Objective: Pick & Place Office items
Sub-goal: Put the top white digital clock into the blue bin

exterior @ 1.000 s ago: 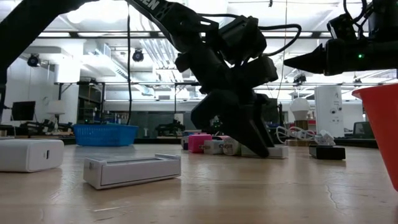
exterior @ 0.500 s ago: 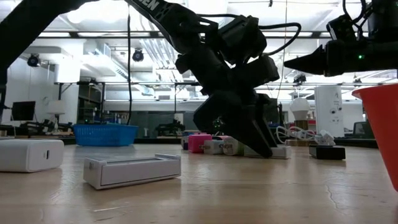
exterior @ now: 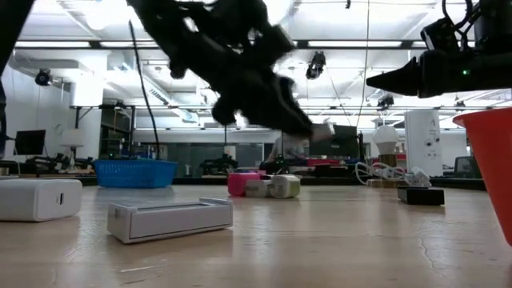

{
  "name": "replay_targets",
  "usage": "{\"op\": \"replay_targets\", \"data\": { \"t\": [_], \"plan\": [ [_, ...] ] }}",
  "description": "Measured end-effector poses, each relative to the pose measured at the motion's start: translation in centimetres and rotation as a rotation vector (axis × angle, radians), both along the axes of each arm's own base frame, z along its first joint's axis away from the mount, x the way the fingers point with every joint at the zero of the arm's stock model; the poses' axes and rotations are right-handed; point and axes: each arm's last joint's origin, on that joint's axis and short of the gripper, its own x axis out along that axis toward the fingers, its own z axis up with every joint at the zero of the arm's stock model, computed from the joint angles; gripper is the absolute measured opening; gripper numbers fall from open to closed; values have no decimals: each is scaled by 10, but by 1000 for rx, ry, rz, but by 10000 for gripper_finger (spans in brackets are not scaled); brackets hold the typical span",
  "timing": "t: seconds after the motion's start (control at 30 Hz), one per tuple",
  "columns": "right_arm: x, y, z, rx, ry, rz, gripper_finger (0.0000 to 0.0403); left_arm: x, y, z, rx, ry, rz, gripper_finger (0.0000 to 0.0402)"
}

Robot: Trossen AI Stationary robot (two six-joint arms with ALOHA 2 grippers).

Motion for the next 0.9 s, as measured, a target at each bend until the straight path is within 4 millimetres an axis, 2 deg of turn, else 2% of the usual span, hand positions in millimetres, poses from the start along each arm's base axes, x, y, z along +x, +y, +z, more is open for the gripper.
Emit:
{"op": "replay_targets", "data": {
  "t": [0.17, 0.4, 0.6, 0.9],
  "plan": [
    [0, 0, 0, 13, -7, 14, 210, -21, 1, 27, -34, -188, 19, 128],
    [1, 4, 0, 59, -27, 138, 210, -56, 8, 33, -61, -381, 87, 128],
    [2, 8, 4, 98, -69, 286, 210, -90, 15, 27, -40, -449, 206, 128],
    [3, 12, 6, 118, -95, 375, 210, -140, 32, 26, -24, -507, 352, 128]
  ]
}}
